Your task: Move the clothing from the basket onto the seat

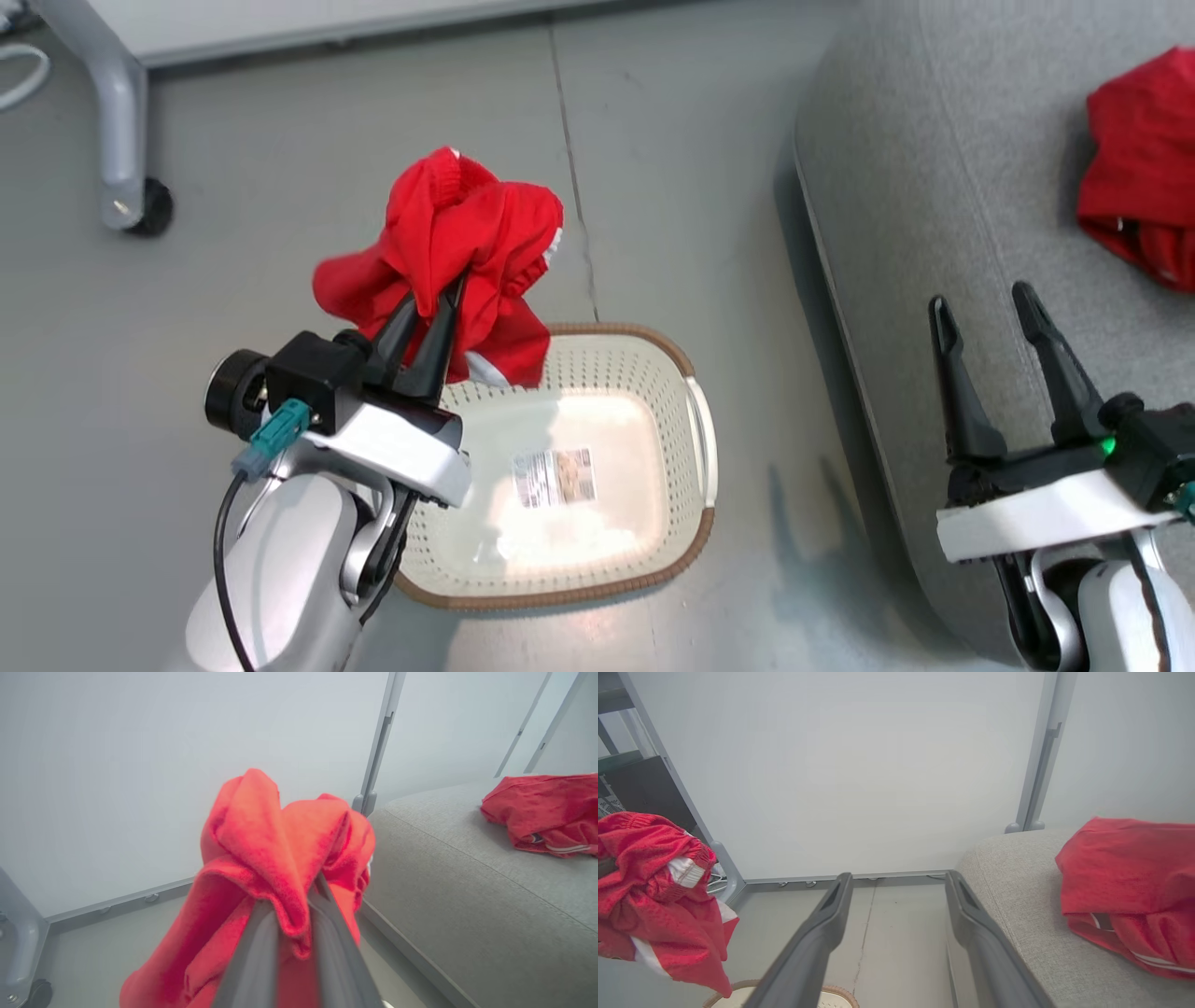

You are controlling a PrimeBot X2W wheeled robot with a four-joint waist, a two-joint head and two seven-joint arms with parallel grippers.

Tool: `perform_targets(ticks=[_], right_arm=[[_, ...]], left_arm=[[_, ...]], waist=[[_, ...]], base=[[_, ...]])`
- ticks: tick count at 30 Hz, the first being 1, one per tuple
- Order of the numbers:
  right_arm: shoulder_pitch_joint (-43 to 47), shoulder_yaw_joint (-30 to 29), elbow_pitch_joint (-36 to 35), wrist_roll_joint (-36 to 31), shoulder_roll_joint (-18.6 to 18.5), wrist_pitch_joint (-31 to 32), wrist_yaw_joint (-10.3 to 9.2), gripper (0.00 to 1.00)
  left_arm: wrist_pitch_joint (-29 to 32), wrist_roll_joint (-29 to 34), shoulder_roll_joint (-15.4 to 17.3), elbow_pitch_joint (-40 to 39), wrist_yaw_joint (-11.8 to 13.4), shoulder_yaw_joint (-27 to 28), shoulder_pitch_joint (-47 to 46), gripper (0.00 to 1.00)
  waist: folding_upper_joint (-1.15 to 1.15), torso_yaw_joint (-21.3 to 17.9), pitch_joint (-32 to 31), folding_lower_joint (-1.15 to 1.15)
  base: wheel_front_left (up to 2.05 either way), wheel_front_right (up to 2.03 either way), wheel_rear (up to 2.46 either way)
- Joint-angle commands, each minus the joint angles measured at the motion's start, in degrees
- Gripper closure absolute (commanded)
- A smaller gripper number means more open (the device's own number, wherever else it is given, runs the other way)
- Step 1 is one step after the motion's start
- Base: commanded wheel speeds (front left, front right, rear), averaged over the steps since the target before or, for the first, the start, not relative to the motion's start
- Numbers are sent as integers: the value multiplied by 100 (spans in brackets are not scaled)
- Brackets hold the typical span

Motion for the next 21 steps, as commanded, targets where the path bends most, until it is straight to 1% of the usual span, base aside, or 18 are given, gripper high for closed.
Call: perform_targets(ticks=[1, 11, 21], right_arm=[[64, -28, 11, -2, -28, 13, 9, 0], [513, 124, 128, 107, -28, 207, 10, 0], [834, 204, 111, 150, -27, 351, 10, 0]], left_arm=[[4, -26, 33, -48, 21, 10, 51, 100], [45, -290, 90, -727, 99, 97, 615, 100], [108, -398, 145, -1294, 263, 76, 1196, 100]], waist=[[0, 112, -276, 0], [0, 223, -1063, 0], [0, 261, -1582, 0]], base=[[0, 0, 0], [0, 0, 0], [0, 0, 0]])
